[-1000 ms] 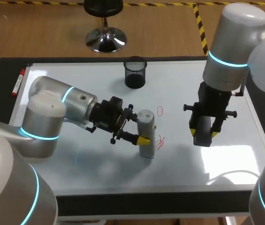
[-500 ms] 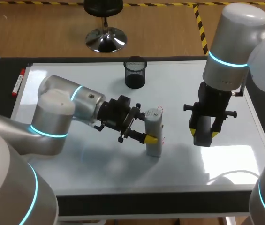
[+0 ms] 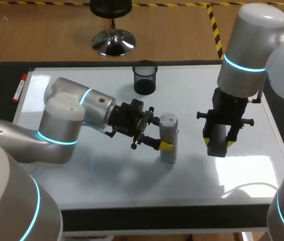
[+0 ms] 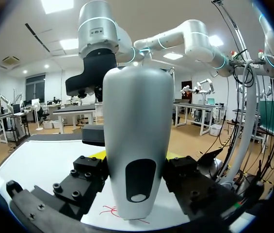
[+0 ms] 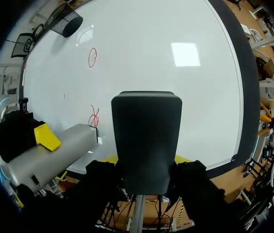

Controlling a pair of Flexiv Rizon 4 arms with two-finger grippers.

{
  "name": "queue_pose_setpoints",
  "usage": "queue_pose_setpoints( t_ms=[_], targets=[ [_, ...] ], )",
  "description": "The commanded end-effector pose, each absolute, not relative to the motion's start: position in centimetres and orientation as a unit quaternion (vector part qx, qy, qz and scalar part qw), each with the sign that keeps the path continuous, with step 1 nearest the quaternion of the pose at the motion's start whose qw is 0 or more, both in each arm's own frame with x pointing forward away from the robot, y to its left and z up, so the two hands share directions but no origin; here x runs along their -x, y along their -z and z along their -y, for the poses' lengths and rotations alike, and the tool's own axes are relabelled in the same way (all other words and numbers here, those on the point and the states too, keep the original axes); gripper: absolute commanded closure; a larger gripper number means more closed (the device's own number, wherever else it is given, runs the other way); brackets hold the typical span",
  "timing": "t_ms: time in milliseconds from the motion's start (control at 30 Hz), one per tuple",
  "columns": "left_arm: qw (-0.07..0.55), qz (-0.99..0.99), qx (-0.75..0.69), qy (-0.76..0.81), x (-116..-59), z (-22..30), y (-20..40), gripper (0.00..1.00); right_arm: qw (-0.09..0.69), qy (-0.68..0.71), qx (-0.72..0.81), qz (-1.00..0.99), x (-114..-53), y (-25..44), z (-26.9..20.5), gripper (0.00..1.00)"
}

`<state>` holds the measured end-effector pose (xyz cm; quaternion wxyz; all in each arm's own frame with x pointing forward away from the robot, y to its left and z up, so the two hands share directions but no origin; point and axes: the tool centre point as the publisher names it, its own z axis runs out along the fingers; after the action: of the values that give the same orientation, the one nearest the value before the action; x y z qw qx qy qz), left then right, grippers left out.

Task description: Pick up the inspection probe, press it on each red-marked spot on the whiteboard one by one, put down the probe, pick up the eraser, and wipe off all the red marks.

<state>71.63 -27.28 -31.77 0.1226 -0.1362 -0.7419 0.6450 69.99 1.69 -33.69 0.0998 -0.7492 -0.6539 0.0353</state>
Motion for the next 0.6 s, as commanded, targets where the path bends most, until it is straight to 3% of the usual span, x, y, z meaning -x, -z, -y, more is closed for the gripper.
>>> queue_pose_setpoints(
  t_ms=[33, 600],
  targets=[
    [0.124, 0.741, 0.136, -0.646, -72.3, 28.0, 32.1, 1.00, 0.100, -0.034, 0.749, 0.654, -69.9, 33.7, -1.6, 1.00],
    [0.124, 0.745, 0.121, -0.644, -73.9, 28.5, 34.2, 1.00, 0.100, -0.034, 0.749, 0.654, -69.9, 33.7, -1.6, 1.00]
  ],
)
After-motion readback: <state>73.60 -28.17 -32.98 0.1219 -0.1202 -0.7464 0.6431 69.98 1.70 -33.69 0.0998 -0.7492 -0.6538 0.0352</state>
